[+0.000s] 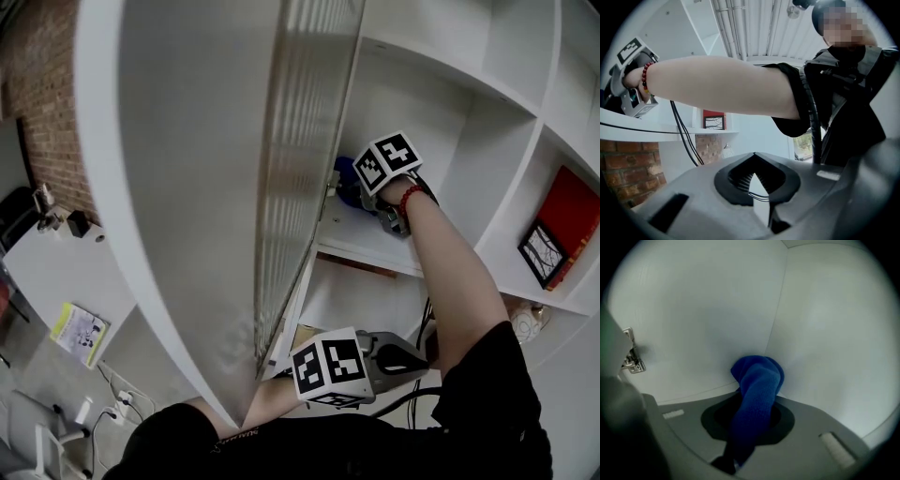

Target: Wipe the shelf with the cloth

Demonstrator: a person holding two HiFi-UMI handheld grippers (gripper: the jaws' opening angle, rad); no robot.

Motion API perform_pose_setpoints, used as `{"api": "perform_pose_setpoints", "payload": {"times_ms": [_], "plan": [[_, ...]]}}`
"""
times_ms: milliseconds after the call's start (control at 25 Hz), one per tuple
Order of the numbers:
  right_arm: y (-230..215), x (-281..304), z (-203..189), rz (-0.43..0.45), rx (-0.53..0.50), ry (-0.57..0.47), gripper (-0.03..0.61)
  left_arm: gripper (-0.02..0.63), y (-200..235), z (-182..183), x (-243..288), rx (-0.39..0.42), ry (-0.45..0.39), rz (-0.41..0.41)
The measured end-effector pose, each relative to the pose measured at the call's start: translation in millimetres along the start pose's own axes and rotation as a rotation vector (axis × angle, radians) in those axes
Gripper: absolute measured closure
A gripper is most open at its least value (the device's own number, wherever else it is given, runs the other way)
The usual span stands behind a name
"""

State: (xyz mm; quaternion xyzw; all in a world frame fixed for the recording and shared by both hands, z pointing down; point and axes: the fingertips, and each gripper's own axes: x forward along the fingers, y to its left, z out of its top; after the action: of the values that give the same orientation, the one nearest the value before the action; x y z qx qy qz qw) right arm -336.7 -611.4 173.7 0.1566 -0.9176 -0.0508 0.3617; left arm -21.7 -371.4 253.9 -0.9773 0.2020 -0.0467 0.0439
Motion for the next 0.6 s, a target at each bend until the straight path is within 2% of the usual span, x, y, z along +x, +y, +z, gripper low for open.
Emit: {"api": "perform_pose_setpoints", "payload": {"times_ms": [240,480,600], "plan": [[-1.9,-0.4,-0.2,-0.009,0.081,0.041,0.522,0.611,11.0,4.2,-0.8,-0.012,-0.038,0.04],[-14.5,-8.0,-16.6,-0.124,0.038,0.127,0.526,0.611,6.5,-2.5,-3.2,-0.013,-0.04,0.062],[-25.5,-17.3,-25.4,-0.164,0.06,0.123,0.526,0.611,2.5,-4.8,-4.7,-0.008,-0.056,0.075]]}}
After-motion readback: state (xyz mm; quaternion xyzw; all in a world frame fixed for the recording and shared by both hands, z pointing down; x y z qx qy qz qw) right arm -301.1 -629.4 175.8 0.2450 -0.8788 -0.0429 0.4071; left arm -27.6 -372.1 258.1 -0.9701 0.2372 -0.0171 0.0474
